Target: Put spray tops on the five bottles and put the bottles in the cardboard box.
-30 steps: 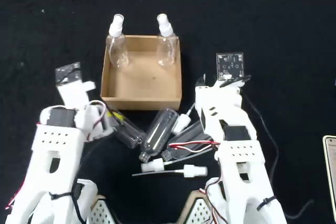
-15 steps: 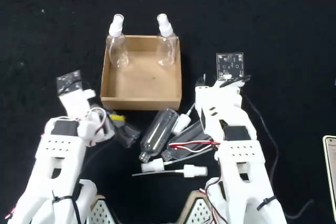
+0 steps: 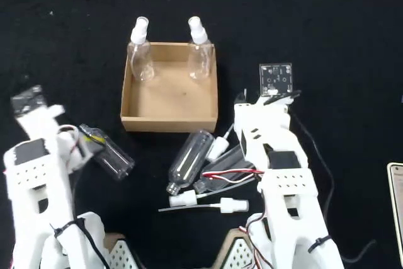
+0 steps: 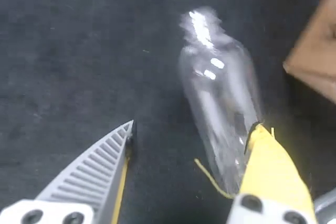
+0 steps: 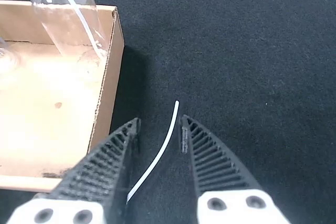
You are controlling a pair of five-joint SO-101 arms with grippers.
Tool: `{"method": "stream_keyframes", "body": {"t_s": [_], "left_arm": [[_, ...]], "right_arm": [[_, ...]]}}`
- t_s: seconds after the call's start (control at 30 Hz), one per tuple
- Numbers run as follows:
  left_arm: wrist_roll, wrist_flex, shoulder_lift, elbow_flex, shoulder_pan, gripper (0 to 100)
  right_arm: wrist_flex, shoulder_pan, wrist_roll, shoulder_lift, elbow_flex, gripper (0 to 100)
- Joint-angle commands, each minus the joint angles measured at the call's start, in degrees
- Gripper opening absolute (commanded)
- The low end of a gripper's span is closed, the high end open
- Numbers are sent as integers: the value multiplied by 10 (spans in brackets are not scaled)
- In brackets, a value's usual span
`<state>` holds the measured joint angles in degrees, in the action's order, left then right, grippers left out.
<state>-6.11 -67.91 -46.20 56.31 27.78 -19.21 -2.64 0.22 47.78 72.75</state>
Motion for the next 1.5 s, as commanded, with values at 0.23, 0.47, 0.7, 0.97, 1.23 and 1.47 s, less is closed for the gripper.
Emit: {"method": "stream_keyframes", "body": {"t_s": [0.23, 0.47, 0.7, 0.97, 1.23, 1.47], "left_arm": [[-69, -10, 0, -90, -27, 316], [-167, 16, 100, -115, -95, 316], [-238, 18, 198, -164, -99, 316], [-261, 57, 268, -141, -102, 316], [-218, 65, 286, -124, -103, 311], [-193, 58, 289, -135, -97, 312]], "right_arm": [[16, 11, -4, 24, -6, 96], [16, 12, -4, 24, -6, 96], [16, 12, -4, 24, -6, 96], [16, 12, -4, 24, -6, 96], [16, 12, -4, 24, -6, 96], [16, 12, -4, 24, -6, 96]]}}
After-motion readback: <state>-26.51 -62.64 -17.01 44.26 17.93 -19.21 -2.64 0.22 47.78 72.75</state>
